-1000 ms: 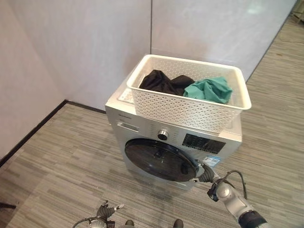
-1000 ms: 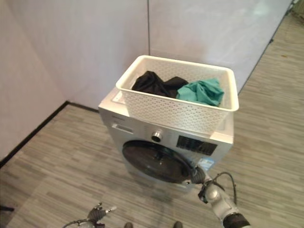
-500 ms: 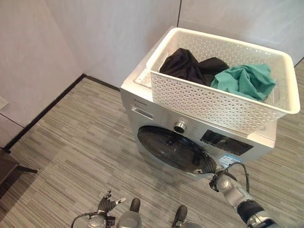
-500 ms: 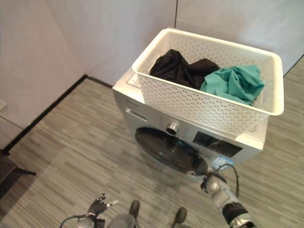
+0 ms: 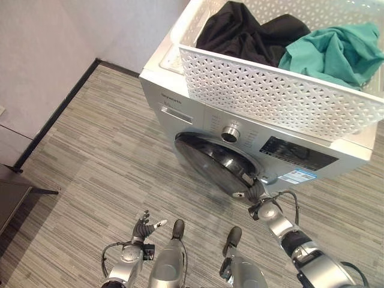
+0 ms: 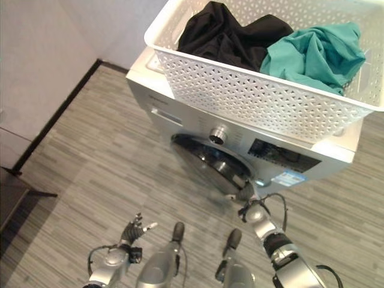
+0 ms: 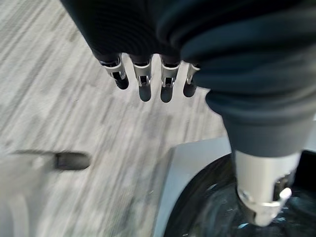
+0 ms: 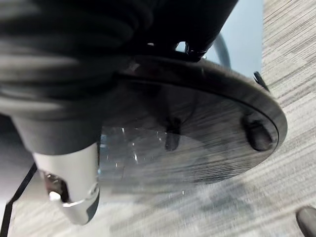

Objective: Grab the laundry basket,head to the washer,open it,put in the laundry and shut it.

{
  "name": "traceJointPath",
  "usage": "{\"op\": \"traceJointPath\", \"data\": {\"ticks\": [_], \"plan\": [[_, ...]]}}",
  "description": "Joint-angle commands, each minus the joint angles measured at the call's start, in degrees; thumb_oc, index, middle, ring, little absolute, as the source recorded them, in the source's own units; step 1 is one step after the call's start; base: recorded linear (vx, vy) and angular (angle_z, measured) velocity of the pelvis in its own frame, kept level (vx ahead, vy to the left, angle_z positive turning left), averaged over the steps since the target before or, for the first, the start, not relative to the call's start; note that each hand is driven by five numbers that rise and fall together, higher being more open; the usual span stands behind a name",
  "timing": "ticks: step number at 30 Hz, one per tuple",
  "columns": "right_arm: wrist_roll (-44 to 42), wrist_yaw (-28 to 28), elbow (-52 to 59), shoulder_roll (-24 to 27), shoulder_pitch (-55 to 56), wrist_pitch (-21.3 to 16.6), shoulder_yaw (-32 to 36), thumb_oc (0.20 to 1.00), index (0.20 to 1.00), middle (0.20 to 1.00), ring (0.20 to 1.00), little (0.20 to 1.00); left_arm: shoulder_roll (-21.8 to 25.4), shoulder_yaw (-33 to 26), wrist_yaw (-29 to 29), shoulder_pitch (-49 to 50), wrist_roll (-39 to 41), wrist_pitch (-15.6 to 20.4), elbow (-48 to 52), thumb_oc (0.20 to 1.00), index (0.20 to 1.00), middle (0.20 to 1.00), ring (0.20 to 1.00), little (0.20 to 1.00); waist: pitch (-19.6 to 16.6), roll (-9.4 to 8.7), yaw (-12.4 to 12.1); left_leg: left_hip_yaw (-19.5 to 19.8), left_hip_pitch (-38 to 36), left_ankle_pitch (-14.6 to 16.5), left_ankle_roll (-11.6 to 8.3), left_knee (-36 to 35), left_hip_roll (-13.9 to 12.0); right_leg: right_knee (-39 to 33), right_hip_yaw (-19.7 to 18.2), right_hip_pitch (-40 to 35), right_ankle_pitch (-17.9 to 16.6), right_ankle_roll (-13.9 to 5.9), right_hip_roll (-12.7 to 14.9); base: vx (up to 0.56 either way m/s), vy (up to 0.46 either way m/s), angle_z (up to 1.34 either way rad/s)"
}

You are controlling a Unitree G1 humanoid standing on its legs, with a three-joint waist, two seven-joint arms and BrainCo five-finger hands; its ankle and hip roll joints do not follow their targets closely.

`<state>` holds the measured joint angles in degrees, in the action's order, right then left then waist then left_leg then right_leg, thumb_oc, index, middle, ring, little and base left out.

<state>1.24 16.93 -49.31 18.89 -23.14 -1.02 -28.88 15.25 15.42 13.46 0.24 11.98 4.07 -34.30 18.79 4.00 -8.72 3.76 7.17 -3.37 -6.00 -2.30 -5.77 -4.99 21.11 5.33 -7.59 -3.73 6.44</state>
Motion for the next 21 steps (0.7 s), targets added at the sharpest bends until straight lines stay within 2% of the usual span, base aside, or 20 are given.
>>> {"op": "traceJointPath", "data": {"ticks": [1,2,3,5,6,7,8,9,12,15,19,21], "plan": [[-0.7,-5.7,-4.5,-15.9,-0.8,-1.5,-9.8,1.0,1.0,1.0,1.0,1.0,9.7,0.8,7.6,0.3,-13.5,2.9,11.6,1.0,1.0,1.0,1.0,1.0,-1.6,-2.2,-5.2,-2.0,1.6,3.4,1.83,4.2,0.8,2.0,-1.7,-0.7,3.1,-5.2,7.9,0.03,-0.023,0.0],[-0.7,-5.7,-4.6,-16.0,-0.9,-1.6,-9.8,1.0,1.0,1.0,1.0,1.0,9.8,0.7,7.6,0.4,-13.5,2.7,11.8,1.0,1.0,1.0,1.0,1.0,-1.7,-2.39,-5.1,-2.0,1.9,3.1,1.9,4.1,1.0,1.9,-1.6,-0.5,2.9,-5.22,8.0,0.07,-0.039,-0.01],[-1.4,-5.8,-5.3,-17.0,-0.5,-1.6,-10.2,1.0,1.0,1.0,1.0,1.0,11.6,-0.2,9.3,0.6,-16.8,2.5,15.8,1.0,1.0,1.0,1.0,1.0,-2.1,-2.29,-5.6,-2.0,1.1,3.6,1.65,4.2,0.6,1.9,-1.5,-1.2,3.3,-5.2,7.7,0.03,-0.028,0.0],[-2.9,-6.5,-6.0,-19.7,-0.1,-1.2,-11.2,1.0,1.0,1.0,1.0,1.0,15.4,-5.0,10.6,2.5,-21.2,2.0,27.7,1.0,1.0,1.0,1.0,1.0,-3.6,-2.85,-6.5,-1.8,-0.3,3.4,1.16,3.7,-0.2,1.4,-0.9,-2.8,3.8,-5.0,7.0,0.07,-0.073,-0.03],[-2.9,-6.5,-6.0,-19.7,-0.1,-1.2,-11.2,1.0,1.0,1.0,1.0,1.0,15.4,-5.1,10.6,2.5,-21.2,1.9,27.8,1.0,1.0,1.0,1.0,1.0,-3.7,-2.91,-6.5,-1.8,-0.3,3.4,1.18,3.6,-0.2,1.3,-0.9,-2.8,3.7,-5.01,7.1,0.06,-0.098,-0.04],[-2.7,-6.8,-6.4,-20.1,-0.3,-0.9,-11.5,1.0,1.0,1.0,1.0,1.0,16.3,-7.0,9.9,3.0,-21.2,2.1,32.2,1.0,1.0,1.0,1.0,1.0,-4.1,-3.07,-6.9,-1.5,-0.7,3.3,0.87,3.5,-0.7,1.2,-0.6,-3.4,4.0,-4.82,6.5,0.03,-0.122,0.06],[-1.8,-7.7,-7.2,-20.4,-0.9,-0.6,-12.1,1.0,1.0,1.0,1.0,1.0,18.7,-8.7,5.4,3.7,-21.4,3.2,40.5,1.0,1.0,1.0,1.0,1.0,-4.6,-3.09,-7.5,-1.3,-1.4,3.5,0.39,3.3,-1.8,0.7,-0.7,-4.4,4.7,-4.65,5.3,0.01,-0.12,0.0],[-1.8,-7.7,-7.2,-20.5,-1.0,-0.7,-12.1,1.0,1.0,1.0,1.0,1.0,18.8,-9.0,5.1,4.1,-21.3,2.9,41.0,1.0,1.0,1.0,1.0,1.0,-4.6,-3.24,-7.4,-1.3,-1.2,3.1,0.44,3.2,-1.7,0.6,-0.7,-4.2,4.4,-4.61,5.4,0.0,-0.107,0.03],[-0.8,-10.6,-8.5,-20.5,-1.1,0.0,-12.2,1.0,1.0,1.0,1.0,1.0,20.2,-12.9,-3.1,6.2,-11.9,4.8,51.7,1.0,1.0,1.0,1.0,1.0,-5.5,-3.18,-7.9,-1.4,-1.9,2.9,-0.3,3.2,-3.3,0.1,-0.5,-5.2,5.4,-4.2,3.8,0.02,-0.097,0.04],[-2.8,-13.9,-9.7,-20.2,-0.9,-0.3,-11.8,1.0,1.0,1.0,1.0,1.0,21.2,-11.8,-9.1,4.6,-3.6,5.5,58.0,1.0,1.0,1.0,1.0,1.0,-6.6,-3.05,-8.3,-1.2,-2.9,2.5,-1.03,2.9,-4.9,0.0,-0.6,-6.3,6.3,-3.68,2.2,0.04,-0.095,0.05],[-8.1,-16.9,-10.8,-22.1,-1.6,-1.1,-11.8,1.0,1.0,1.0,1.0,1.0,21.1,-8.6,-13.0,2.3,2.2,5.2,61.8,1.0,1.0,1.0,1.0,1.0,-8.0,-2.73,-9.0,-1.3,-4.2,1.9,-1.68,2.1,-6.0,0.0,0.0,-7.2,7.0,-3.24,1.2,0.06,-0.058,0.06],[-14.4,-17.3,-12.0,-23.7,-4.0,-1.5,-10.7,1.0,1.0,1.0,1.0,1.0,19.5,-6.2,-13.5,0.1,6.5,4.9,62.7,1.0,1.0,1.0,1.0,1.0,-7.5,-1.91,-10.3,-0.8,-4.0,1.3,-2.16,2.1,-6.6,0.0,0.4,-6.9,7.0,-3.17,0.7,-0.01,-0.055,-0.02]]}}
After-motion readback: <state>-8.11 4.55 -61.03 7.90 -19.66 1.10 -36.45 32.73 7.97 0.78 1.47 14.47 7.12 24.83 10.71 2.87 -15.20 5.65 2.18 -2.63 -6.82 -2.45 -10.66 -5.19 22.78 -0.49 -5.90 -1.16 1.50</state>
